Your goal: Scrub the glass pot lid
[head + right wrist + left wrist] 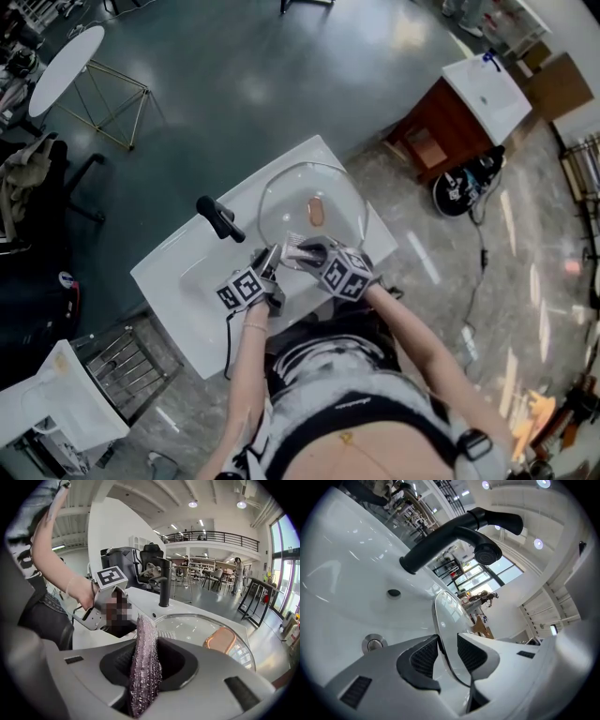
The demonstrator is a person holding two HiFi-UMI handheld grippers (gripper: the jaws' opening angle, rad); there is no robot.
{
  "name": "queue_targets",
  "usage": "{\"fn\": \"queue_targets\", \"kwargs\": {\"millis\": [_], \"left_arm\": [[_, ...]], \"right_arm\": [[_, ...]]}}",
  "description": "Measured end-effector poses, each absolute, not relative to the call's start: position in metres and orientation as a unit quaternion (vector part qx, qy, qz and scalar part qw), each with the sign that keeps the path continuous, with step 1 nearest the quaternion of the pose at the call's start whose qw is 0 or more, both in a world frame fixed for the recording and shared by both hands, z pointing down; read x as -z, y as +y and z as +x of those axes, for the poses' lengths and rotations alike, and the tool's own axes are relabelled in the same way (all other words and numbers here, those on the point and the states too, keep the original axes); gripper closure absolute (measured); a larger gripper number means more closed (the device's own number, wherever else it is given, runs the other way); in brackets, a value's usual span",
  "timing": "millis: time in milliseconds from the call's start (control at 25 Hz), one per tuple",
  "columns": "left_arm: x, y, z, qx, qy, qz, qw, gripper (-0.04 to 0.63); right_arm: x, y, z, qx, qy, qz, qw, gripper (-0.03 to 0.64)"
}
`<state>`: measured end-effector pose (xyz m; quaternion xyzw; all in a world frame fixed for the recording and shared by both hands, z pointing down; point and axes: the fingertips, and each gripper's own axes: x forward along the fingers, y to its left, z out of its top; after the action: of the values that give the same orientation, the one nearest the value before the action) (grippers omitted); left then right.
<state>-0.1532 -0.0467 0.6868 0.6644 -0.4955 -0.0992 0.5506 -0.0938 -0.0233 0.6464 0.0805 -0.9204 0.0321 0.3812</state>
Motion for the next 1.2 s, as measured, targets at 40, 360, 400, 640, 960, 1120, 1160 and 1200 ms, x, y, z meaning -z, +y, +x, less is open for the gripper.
{"fn": "queue_targets", "kwargs": {"millis": [40, 360, 400, 640, 960, 1120, 1160, 1200], "left_arm": [[-0.687, -0.047, -0.153, 0.099, -0.496, 0.664, 0.551, 0.469], [-0.686, -0.047, -0.153, 0.098, -0.5, 0.66, 0.553, 0.469], [-0.686, -0.047, -0.154, 0.099, -0.5, 0.659, 0.553, 0.469], [-0.686, -0.047, -0.155, 0.097, -0.507, 0.655, 0.552, 0.469], [-0.687, -0.047, -0.153, 0.099, -0.516, 0.647, 0.552, 0.469], [-0.687, -0.047, -0.153, 0.1, -0.52, 0.644, 0.552, 0.468], [-0.687, -0.047, -0.153, 0.1, -0.521, 0.644, 0.552, 0.468], [-0.686, -0.047, -0.153, 0.101, -0.521, 0.643, 0.551, 0.468]], "right_arm": [[-0.646, -0.024, -0.088, -0.032, -0.921, 0.08, 0.38, 0.523], [-0.643, -0.041, -0.041, -0.053, -0.923, 0.105, 0.366, 0.523], [-0.643, -0.044, -0.035, -0.055, -0.923, 0.107, 0.366, 0.523], [-0.648, -0.072, 0.003, -0.072, -0.919, 0.151, 0.356, 0.523], [-0.65, -0.125, 0.026, -0.092, -0.91, 0.213, 0.344, 0.523], [-0.65, -0.148, 0.025, -0.086, -0.904, 0.235, 0.348, 0.523], [-0.65, -0.152, 0.024, -0.085, -0.902, 0.24, 0.349, 0.523], [-0.65, -0.157, 0.024, -0.085, -0.9, 0.246, 0.35, 0.523]]}}
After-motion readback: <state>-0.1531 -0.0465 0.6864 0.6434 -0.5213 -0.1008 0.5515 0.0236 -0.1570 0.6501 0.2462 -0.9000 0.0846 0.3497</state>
